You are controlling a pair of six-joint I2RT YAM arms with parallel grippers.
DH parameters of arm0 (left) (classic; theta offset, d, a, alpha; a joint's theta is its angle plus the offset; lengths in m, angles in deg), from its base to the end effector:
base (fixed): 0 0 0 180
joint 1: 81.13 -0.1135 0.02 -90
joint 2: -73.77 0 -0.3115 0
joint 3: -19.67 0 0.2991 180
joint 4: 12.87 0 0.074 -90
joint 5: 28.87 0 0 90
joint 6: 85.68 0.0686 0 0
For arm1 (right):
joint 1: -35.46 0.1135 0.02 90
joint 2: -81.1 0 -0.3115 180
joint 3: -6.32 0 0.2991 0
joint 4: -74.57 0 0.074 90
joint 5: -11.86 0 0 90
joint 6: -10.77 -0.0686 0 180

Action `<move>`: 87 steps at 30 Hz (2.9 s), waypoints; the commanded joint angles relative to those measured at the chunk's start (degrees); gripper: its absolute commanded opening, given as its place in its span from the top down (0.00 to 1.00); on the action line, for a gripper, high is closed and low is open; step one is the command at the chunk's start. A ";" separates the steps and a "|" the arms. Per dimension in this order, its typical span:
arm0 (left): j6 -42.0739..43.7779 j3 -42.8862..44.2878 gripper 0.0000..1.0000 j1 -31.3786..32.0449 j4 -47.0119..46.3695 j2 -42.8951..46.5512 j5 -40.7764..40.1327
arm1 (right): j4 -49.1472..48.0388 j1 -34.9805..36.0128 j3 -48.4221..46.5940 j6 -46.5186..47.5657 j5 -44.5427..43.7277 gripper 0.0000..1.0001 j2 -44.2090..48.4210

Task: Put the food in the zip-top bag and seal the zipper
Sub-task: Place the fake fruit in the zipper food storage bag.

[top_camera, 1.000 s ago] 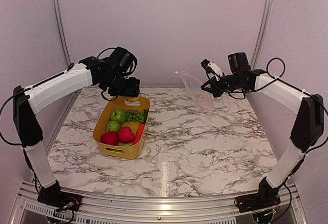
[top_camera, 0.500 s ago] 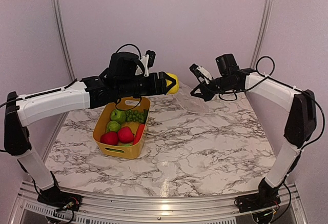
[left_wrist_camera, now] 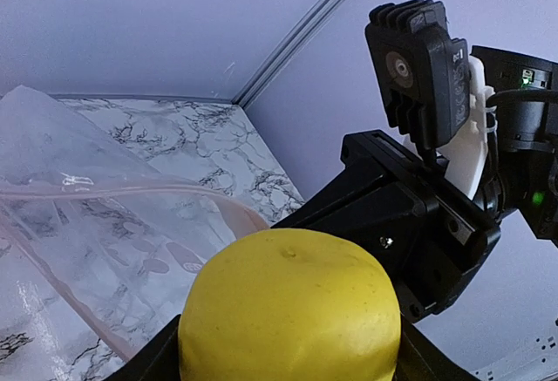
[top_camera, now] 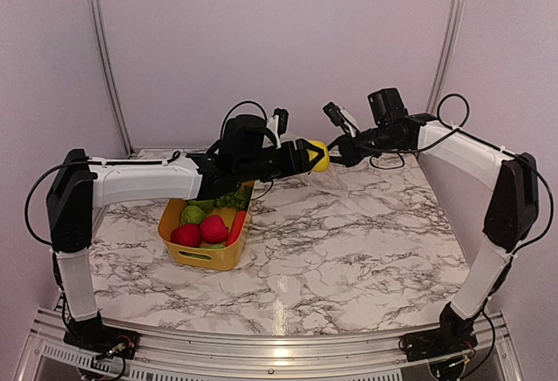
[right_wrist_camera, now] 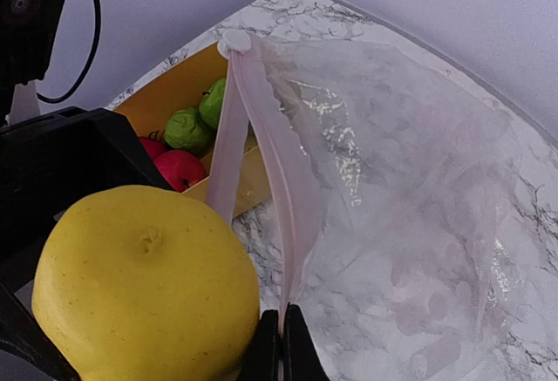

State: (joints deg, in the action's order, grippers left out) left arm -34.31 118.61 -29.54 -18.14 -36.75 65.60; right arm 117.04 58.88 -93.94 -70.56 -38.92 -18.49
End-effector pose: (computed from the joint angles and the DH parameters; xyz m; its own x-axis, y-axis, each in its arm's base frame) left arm 0.3460 -0.4451 0.3295 -0.5711 -0.2815 -0.7711 0.6052 0.4902 -0.6272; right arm 0.4101 0.2249 0.3394 -0.4930 -0.3408 -0.8005 -0.8242 0.4776 0.3043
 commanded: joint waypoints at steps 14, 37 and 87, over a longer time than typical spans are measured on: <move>-1.69 -2.60 0.44 0.15 -5.61 -2.47 -4.15 | 2.21 -2.16 -5.16 -3.48 1.47 1.00 3.61; -10.28 13.92 0.06 0.11 7.85 -10.07 -8.30 | 0.76 0.91 -1.58 -4.13 1.56 1.00 5.50; 9.64 -21.80 0.01 -0.12 37.47 25.20 -32.93 | -11.56 -11.47 14.04 11.88 -5.74 1.00 12.85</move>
State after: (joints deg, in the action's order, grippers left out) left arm -19.47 95.75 -29.45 11.21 -10.55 38.91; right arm 108.23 46.70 -82.09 -58.63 -51.05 -6.05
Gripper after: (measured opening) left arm 0.988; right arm 0.004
